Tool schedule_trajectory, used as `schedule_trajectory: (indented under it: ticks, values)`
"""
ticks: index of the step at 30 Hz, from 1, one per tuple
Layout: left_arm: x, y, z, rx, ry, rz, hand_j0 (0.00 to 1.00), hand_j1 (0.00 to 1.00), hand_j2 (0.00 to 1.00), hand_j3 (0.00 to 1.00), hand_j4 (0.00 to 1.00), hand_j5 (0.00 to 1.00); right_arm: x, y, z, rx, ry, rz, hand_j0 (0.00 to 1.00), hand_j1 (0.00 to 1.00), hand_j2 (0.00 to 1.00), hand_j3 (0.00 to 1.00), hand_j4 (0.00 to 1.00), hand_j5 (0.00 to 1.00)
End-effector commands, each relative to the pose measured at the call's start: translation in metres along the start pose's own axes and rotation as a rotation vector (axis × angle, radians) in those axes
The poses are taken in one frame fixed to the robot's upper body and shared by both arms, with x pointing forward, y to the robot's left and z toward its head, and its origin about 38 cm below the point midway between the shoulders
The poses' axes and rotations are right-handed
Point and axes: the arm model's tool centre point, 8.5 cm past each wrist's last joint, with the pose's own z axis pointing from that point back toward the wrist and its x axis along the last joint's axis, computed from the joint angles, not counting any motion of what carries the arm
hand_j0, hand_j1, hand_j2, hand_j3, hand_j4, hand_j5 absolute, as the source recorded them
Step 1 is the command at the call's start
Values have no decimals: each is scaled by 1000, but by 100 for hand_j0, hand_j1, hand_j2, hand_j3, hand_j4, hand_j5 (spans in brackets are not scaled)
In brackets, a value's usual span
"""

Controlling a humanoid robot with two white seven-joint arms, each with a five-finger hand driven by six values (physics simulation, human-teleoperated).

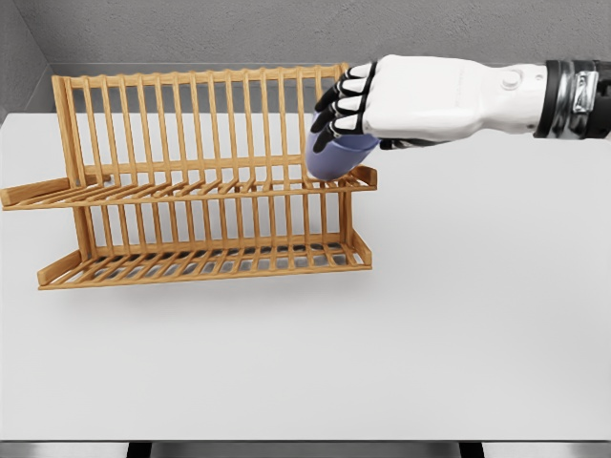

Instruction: Right arm put cup on second shelf

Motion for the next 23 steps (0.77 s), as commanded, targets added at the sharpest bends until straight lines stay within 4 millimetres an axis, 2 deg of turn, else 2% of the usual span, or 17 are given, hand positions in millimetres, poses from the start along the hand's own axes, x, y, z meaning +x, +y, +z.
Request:
schedule_trajectory:
  ticks: [1,6,7,8,12,13,15,16,17,18,19,20,21,23]
  values:
    - [0,0,0,0,0,0,100,100,100,100,100,100,0,3,1,10,2,-9,79,79,79,79,79,79]
    - [0,0,0,0,0,0,100,100,100,100,100,100,1,9,2,20,2,-22,82,82,82,82,82,82]
    - [0,0,0,0,0,0,100,100,100,100,100,100,1,9,2,20,2,-21,89,89,89,89,89,89]
    - [0,0,0,0,0,0,100,100,100,100,100,100,1,8,1,17,-1,-20,100,100,100,100,100,100]
    - [0,0,0,0,0,0,100,100,100,100,100,100,-2,-2,5,-4,11,-4,100,100,100,100,100,100]
    - [0,0,0,0,0,0,100,100,100,100,100,100,-7,-15,16,-38,43,19,100,100,100,100,100,100]
    - [0,0,0,0,0,0,100,100,100,100,100,100,-24,-47,60,-135,166,69,100,100,100,100,100,100]
    - [0,0,0,0,0,0,100,100,100,100,100,100,-33,-42,84,-125,232,52,100,100,100,100,100,100]
    - [0,0,0,0,0,0,100,100,100,100,100,100,-53,-24,122,-158,355,-24,100,100,100,100,100,100]
    - [0,0,0,0,0,0,100,100,100,100,100,100,-66,3,152,-168,449,-108,100,100,100,100,100,100]
    - [0,0,0,0,0,0,100,100,100,100,100,100,-71,41,180,-180,539,-205,100,100,100,100,100,100]
    - [0,0,0,0,0,0,100,100,100,100,100,100,-62,88,184,-149,564,-313,100,100,100,100,100,100]
    - [0,0,0,0,0,0,100,100,100,100,100,100,-53,114,178,-133,556,-370,100,100,100,100,100,100]
    - [0,0,0,0,1,0,100,100,100,100,100,100,-43,140,174,-95,558,-419,100,100,100,100,100,100]
